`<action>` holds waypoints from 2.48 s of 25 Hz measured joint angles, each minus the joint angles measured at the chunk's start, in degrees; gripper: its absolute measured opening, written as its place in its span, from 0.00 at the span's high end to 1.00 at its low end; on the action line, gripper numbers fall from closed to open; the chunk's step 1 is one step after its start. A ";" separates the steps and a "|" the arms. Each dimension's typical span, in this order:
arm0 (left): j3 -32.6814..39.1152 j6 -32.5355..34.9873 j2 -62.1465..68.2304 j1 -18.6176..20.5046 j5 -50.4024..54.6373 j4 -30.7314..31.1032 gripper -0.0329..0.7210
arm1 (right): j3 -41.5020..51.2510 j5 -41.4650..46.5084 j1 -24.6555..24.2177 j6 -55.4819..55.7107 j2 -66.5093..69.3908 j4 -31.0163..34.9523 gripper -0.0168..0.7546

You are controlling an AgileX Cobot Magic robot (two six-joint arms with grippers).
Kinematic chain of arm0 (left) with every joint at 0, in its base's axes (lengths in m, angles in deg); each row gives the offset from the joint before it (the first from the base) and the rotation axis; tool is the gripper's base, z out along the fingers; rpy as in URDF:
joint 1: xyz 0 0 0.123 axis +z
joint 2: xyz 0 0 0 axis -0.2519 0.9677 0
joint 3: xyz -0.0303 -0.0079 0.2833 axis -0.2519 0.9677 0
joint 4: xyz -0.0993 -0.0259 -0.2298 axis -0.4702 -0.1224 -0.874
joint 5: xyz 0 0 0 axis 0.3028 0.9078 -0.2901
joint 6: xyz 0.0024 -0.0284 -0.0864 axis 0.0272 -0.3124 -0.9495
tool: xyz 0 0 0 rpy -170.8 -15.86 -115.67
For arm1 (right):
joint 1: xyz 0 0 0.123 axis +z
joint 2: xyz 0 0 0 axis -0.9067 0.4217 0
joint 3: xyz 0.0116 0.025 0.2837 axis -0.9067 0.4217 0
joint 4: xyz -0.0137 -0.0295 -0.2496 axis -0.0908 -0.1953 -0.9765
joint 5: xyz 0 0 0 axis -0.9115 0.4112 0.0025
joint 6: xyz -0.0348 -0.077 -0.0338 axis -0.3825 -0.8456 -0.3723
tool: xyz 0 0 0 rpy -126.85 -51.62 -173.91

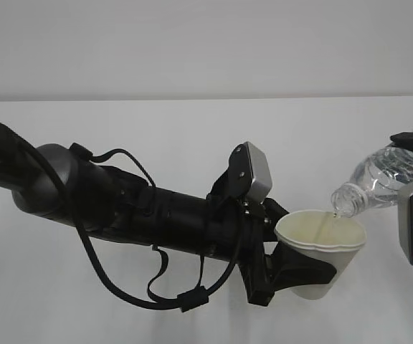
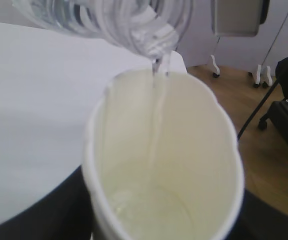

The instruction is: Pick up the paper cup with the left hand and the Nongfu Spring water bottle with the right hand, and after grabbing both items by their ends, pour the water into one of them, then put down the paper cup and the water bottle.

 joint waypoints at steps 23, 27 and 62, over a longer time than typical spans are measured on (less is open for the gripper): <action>0.00 0.00 0.00 0.00 0.00 0.00 0.39 | 0.00 0.00 0.00 -0.09 0.00 0.00 0.46; 0.00 0.00 0.00 0.00 0.00 0.00 0.39 | 0.00 0.00 0.00 -0.09 0.00 0.00 0.46; 0.00 0.00 0.00 0.00 0.00 0.56 0.39 | 0.00 -1.28 0.00 -0.84 0.00 -0.25 0.46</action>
